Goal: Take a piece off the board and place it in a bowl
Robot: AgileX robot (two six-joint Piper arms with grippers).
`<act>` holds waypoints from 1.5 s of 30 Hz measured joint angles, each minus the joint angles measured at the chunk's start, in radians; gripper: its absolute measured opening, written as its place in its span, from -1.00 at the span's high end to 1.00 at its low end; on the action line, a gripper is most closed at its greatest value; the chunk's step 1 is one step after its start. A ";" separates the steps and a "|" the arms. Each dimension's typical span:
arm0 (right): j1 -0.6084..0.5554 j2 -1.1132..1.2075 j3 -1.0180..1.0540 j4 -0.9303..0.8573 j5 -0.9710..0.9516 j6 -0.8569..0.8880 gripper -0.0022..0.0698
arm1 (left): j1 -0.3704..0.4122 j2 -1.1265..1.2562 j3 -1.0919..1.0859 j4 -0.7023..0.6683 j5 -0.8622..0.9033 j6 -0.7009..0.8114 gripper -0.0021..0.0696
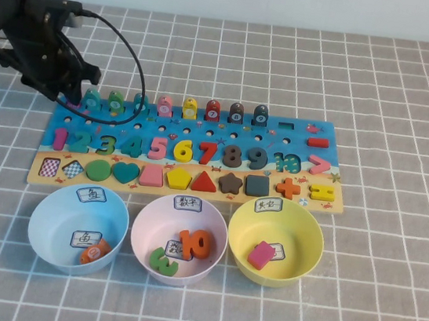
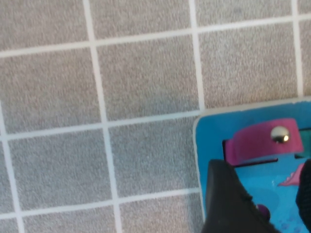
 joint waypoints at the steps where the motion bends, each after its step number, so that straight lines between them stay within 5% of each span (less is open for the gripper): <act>1: 0.000 0.000 0.000 0.000 0.000 0.000 0.99 | 0.000 0.000 0.000 0.000 0.005 0.000 0.17; 45: 0.000 0.000 0.000 0.000 0.000 0.000 0.99 | 0.001 -0.013 0.000 -0.034 -0.098 -0.012 0.17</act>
